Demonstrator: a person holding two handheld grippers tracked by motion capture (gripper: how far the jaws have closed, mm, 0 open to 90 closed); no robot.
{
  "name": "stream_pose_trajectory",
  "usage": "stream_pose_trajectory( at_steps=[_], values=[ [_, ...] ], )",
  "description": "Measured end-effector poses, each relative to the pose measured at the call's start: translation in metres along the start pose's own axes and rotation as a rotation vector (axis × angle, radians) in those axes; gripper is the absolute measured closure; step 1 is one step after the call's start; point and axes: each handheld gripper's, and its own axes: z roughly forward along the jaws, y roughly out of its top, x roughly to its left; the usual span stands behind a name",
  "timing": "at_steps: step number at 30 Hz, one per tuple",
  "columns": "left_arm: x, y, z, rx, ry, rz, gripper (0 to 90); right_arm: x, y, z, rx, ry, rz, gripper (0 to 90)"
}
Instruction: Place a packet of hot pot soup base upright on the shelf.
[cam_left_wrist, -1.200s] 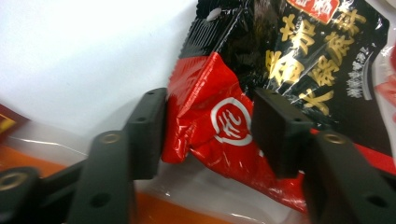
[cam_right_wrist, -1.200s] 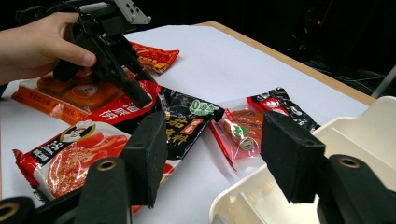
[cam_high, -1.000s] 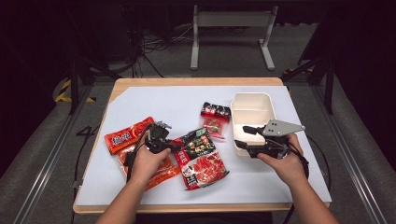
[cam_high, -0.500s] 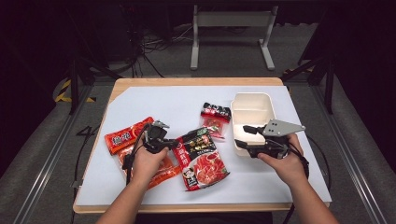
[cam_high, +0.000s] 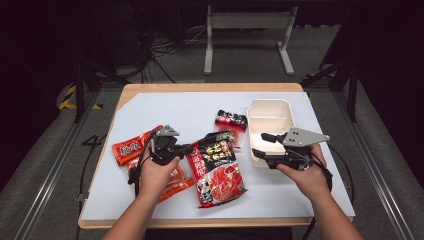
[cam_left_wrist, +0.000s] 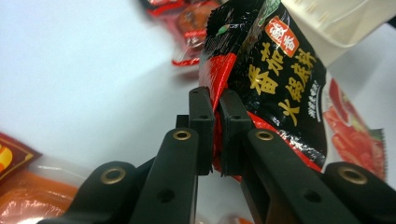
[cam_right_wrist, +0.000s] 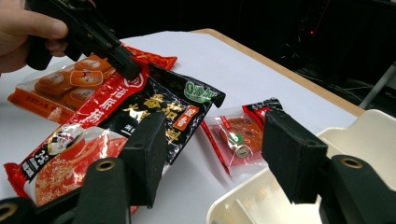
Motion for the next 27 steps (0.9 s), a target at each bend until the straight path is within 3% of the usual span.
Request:
stream_pose_trajectory(
  at_steps=[5,10,13,19,26,27],
  values=[
    [-0.011,0.005,-0.009,-0.029,-0.019,0.025,86.6,0.002,0.003,-0.003,0.002,0.003,-0.007,42.6],
    [-0.029,0.01,-0.02,-0.085,-0.02,0.096,86.7,0.005,0.006,-0.004,0.004,0.009,-0.008,45.0],
    [-0.034,0.015,-0.024,-0.103,-0.023,0.133,86.7,0.007,0.008,-0.006,0.002,0.019,-0.003,45.8],
    [-0.04,0.015,-0.03,-0.139,-0.046,0.144,86.8,0.012,0.011,-0.005,0.002,0.039,0.0,46.5],
    [-0.049,0.017,-0.042,-0.19,-0.026,0.187,87.1,0.016,0.015,-0.007,0.0,0.058,0.01,46.8],
    [-0.053,0.018,-0.046,-0.21,-0.009,0.2,87.0,0.017,0.015,-0.007,0.001,0.062,0.013,46.5]
  ],
)
